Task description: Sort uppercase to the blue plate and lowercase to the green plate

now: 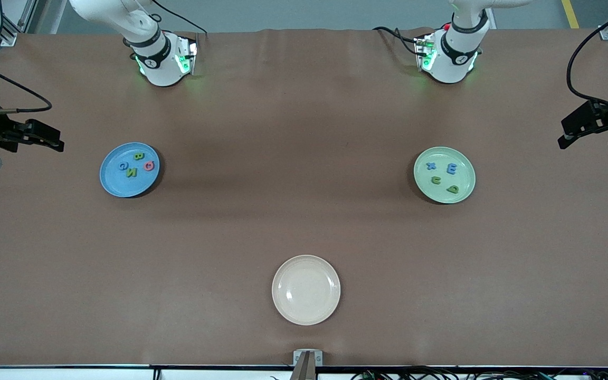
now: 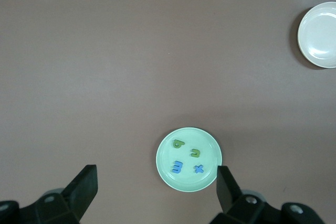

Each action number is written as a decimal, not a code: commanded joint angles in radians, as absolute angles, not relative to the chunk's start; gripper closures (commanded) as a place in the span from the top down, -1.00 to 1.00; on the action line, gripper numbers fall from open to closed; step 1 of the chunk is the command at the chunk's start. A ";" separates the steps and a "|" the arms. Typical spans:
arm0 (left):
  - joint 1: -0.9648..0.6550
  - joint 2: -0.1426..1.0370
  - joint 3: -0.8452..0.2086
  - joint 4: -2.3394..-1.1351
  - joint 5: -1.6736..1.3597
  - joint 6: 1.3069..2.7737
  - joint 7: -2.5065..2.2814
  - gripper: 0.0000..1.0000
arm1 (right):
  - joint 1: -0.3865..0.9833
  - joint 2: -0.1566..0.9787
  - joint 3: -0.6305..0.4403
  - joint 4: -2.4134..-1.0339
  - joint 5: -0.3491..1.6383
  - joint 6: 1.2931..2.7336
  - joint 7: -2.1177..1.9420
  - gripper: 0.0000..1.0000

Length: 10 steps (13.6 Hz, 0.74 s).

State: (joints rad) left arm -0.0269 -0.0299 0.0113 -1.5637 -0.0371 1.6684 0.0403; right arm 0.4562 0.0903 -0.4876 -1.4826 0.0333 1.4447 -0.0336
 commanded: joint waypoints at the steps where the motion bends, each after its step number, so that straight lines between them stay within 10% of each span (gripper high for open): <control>1: -0.026 -0.021 0.008 -1.540 -0.040 1.661 0.041 1.00 | 0.440 0.089 -0.479 -1.459 0.048 1.422 -0.046 1.00; 10: -0.014 -0.028 -0.012 -1.551 -0.061 1.681 0.038 1.00 | 0.150 -0.026 -0.181 -1.537 0.044 1.377 -0.034 1.00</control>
State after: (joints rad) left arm -0.0239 -0.0299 -0.0066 -1.5619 -0.0378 1.6754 0.0402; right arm 0.2130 0.0399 -0.2351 -1.4806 0.0334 1.3759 -0.0336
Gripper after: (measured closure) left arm 0.000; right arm 0.000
